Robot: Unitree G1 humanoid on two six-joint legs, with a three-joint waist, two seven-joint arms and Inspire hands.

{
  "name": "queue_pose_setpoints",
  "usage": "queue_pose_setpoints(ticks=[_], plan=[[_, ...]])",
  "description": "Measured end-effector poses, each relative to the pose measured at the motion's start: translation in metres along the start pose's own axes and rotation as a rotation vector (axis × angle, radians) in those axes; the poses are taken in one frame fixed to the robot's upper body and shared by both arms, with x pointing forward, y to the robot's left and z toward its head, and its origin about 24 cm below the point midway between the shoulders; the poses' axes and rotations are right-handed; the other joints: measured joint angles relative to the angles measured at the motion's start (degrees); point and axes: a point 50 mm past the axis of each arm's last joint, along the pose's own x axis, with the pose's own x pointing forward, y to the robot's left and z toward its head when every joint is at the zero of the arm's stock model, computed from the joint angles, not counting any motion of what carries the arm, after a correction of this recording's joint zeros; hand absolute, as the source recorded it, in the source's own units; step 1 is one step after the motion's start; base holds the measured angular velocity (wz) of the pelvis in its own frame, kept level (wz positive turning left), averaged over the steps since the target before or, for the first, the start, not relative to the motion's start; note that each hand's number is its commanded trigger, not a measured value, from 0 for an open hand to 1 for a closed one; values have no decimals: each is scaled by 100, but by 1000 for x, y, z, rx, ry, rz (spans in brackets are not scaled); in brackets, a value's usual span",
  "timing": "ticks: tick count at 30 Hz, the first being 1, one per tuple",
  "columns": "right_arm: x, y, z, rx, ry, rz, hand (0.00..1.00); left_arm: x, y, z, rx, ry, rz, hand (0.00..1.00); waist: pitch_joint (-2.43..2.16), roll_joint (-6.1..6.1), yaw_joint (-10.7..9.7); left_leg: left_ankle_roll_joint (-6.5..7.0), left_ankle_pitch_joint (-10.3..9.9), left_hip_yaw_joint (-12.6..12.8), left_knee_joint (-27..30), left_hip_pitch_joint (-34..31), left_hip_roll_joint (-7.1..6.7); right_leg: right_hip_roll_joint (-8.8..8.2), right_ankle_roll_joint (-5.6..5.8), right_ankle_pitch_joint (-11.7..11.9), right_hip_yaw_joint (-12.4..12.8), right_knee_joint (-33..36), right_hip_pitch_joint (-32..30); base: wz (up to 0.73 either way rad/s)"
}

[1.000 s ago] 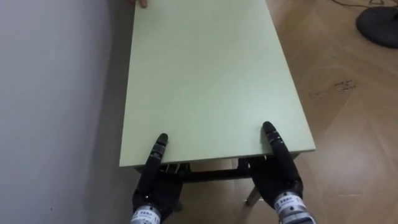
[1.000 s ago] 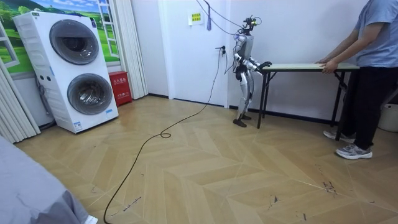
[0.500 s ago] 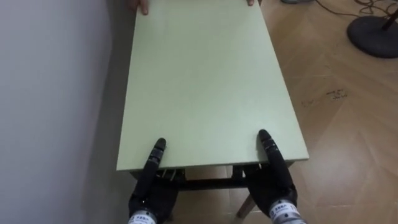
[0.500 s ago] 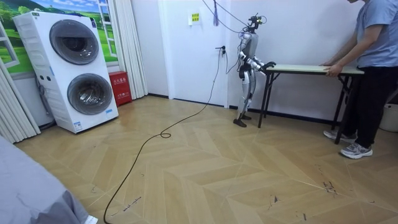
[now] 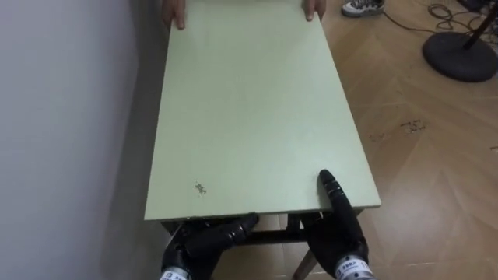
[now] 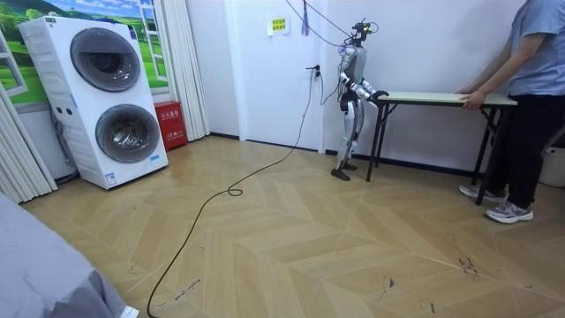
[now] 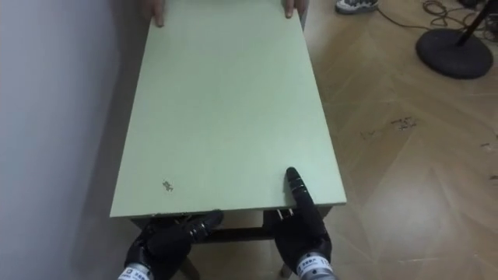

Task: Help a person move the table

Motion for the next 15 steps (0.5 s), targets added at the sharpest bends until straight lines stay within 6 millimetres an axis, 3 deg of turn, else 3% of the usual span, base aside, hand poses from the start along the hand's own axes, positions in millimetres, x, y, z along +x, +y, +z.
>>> queue_pose_setpoints(ticks=[1,2,6,10,15], plan=[[0,0,-1,-6,12,0,15,1,1,-2,0,13,0,0,-10,-12,-19,-1,0,0,-1,0,1,1,1,0,0,-4,1,0],[0,-2,-1,-21,18,4,0,1,1,-4,-2,24,-3,0,-12,-17,-25,-2,0,-1,-2,7,1,4,1,0,0,-12,16,0],[-1,-6,1,-132,33,33,0,1,4,-7,-3,48,2,0,-20,-29,-34,-12,-6,-5,-43,92,0,7,1,0,-1,-2,68,0],[0,0,2,-195,49,103,0,0,7,-5,5,55,6,0,-89,-131,-35,-20,-2,-32,-37,108,1,16,1,0,22,-10,100,3],[0,-2,2,-189,66,100,0,-1,9,-7,8,74,11,0,-90,-136,-14,-24,-5,-33,-46,162,0,16,0,0,24,-7,148,0]])
